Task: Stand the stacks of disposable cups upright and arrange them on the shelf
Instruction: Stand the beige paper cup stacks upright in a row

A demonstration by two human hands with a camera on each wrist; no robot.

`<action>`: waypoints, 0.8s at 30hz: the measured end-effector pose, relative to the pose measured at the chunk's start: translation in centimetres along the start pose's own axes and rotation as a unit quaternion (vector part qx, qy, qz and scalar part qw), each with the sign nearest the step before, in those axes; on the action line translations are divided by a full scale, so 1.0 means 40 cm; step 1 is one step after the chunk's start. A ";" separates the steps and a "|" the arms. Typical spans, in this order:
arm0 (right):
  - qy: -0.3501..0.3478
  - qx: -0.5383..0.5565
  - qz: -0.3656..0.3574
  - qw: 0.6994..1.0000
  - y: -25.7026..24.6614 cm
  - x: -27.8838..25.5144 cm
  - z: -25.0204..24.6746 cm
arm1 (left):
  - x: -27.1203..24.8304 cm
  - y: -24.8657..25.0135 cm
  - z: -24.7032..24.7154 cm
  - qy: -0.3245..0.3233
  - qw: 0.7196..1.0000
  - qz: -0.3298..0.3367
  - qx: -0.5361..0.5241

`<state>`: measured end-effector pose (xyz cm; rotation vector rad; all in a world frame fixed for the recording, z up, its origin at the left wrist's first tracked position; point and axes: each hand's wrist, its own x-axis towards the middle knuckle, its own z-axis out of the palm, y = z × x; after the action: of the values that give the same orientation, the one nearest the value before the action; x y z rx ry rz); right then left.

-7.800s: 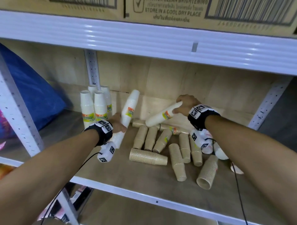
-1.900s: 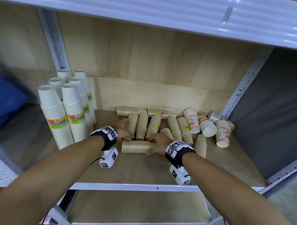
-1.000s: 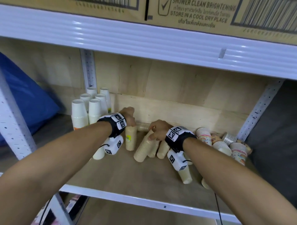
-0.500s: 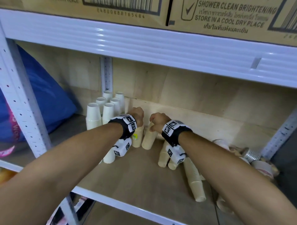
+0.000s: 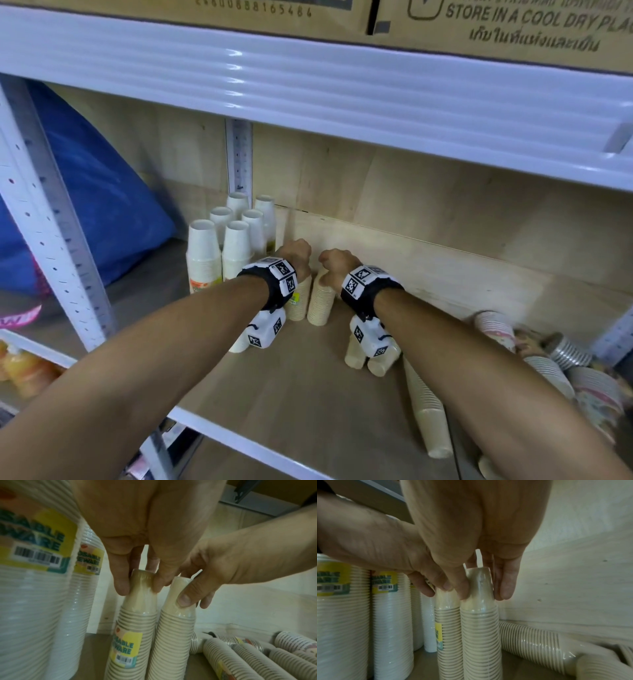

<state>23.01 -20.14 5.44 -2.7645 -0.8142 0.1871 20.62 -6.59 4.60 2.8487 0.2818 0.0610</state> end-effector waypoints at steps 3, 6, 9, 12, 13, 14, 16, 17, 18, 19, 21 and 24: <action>0.015 0.008 -0.006 1.000 -0.002 0.007 0.000 | 0.007 -0.007 0.007 0.016 1.000 -0.001 -0.020; 0.015 0.011 -0.003 1.000 -0.005 0.013 -0.004 | 0.012 -0.007 0.008 0.034 0.999 0.009 -0.015; 0.017 0.005 0.007 1.000 -0.006 0.020 -0.006 | 0.010 -0.002 0.000 0.031 0.999 0.009 -0.006; 0.031 0.013 0.013 0.999 0.000 0.025 0.000 | 0.007 -0.001 -0.011 0.043 0.999 -0.003 0.001; 0.037 0.015 0.017 0.999 0.001 0.025 0.002 | 0.007 -0.001 -0.011 0.047 0.999 -0.001 0.001; 0.042 0.016 0.020 0.999 0.003 0.027 0.005 | 0.005 0.001 -0.012 0.046 0.999 0.000 -0.002; 0.045 0.019 0.019 0.999 0.004 0.026 0.004 | 0.004 0.000 -0.009 0.037 0.999 0.004 -0.006; 0.049 0.024 0.016 0.998 0.004 0.026 0.003 | 0.005 0.000 -0.009 0.033 0.999 0.007 -0.010; 0.053 0.026 0.010 0.998 0.005 0.026 0.001 | 0.004 0.000 -0.009 0.032 0.999 0.009 -0.011; 0.054 0.027 0.002 0.998 0.004 0.023 -0.002 | 0.004 -0.001 -0.010 0.032 0.999 0.012 -0.012; 0.048 0.025 -0.011 0.998 0.002 0.020 -0.008 | 0.003 -0.001 -0.011 0.034 0.999 0.021 -0.007; 0.052 0.033 -0.001 0.998 -0.001 0.021 -0.011 | 0.004 -0.001 -0.014 0.047 0.999 0.013 -0.011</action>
<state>23.79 -19.74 5.82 -2.6857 -0.7715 0.0689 20.74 -6.36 5.13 2.8320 0.2619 0.2035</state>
